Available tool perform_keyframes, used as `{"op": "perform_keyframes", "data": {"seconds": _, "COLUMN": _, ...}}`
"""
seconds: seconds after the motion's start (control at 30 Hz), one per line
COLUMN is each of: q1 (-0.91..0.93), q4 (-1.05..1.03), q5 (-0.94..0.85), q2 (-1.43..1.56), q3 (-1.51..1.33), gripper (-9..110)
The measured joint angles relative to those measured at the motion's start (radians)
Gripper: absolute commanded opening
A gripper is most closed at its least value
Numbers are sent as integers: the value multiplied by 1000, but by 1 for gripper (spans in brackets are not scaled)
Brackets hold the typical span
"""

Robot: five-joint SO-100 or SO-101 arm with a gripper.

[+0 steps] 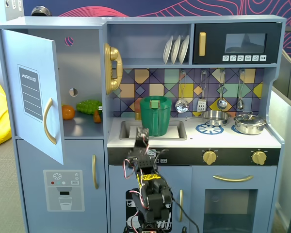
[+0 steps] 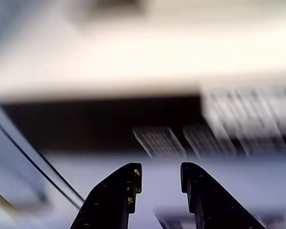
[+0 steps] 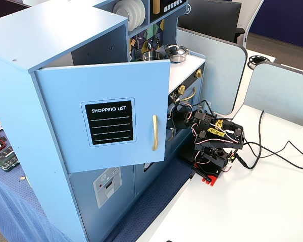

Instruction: Open the left cabinet door

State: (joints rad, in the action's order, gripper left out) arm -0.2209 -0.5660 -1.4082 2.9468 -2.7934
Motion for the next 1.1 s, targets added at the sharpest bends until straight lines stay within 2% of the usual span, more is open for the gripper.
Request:
{"op": "perform_keyframes", "data": {"seconds": 0.47, "q1": 156, "q4": -374, "q5": 3, "q2": 137, "q3": -204, "gripper": 0}}
{"op": "perform_keyframes", "data": {"seconds": 0.8, "q1": 178, "q4": -653, "q5": 101, "q2": 210, "q3": -207, "gripper": 0}}
{"op": "perform_keyframes", "data": {"seconds": 1.0, "q1": 183, "q4": -727, "q5": 124, "q2": 229, "q3": -206, "gripper": 0}}
{"op": "perform_keyframes", "data": {"seconds": 1.1, "q1": 183, "q4": -744, "q5": 63, "q2": 229, "q3": -204, "gripper": 0}}
